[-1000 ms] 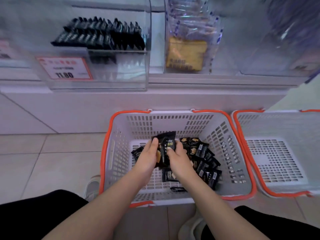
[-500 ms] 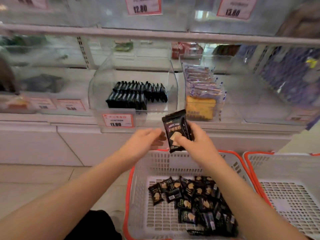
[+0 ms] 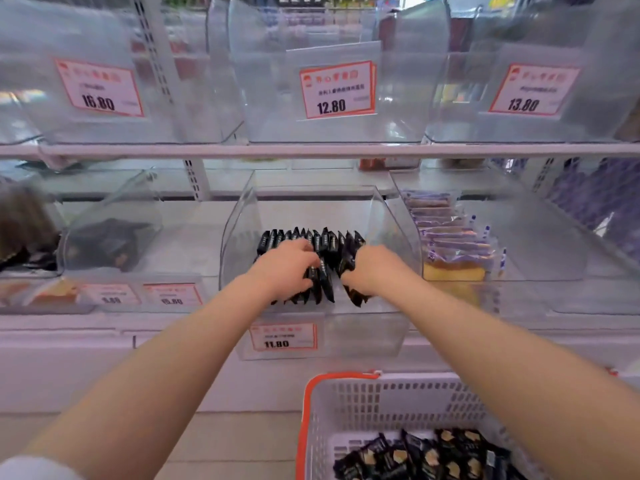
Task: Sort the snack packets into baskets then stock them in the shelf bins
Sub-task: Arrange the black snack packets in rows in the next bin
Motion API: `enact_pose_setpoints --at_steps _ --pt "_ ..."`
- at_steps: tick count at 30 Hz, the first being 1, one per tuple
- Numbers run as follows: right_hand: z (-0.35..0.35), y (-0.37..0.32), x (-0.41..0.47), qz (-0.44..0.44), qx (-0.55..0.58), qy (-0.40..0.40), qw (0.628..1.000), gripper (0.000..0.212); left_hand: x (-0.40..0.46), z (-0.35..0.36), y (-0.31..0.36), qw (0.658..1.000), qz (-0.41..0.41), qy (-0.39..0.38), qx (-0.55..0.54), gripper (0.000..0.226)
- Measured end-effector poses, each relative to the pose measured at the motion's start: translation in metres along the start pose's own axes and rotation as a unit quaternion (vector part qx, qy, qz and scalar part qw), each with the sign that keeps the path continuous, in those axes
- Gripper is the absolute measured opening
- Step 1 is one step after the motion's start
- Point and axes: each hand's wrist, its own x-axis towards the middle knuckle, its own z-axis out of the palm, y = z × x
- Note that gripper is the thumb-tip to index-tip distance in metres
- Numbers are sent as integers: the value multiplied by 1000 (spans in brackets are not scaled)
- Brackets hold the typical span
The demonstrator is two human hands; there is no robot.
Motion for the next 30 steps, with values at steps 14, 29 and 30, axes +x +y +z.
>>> enact_pose_setpoints --at_steps 14,29,30 --pt "12 5 38 16 140 -182 973 38 40 16 1 994 13 -91 53 82" --pt "26 0 46 6 -58 -68 996 21 45 18 0 990 28 -90 106 63" --pt "24 1 44 -7 -65 -85 994 9 42 15 -2 987 38 -106 113 63"
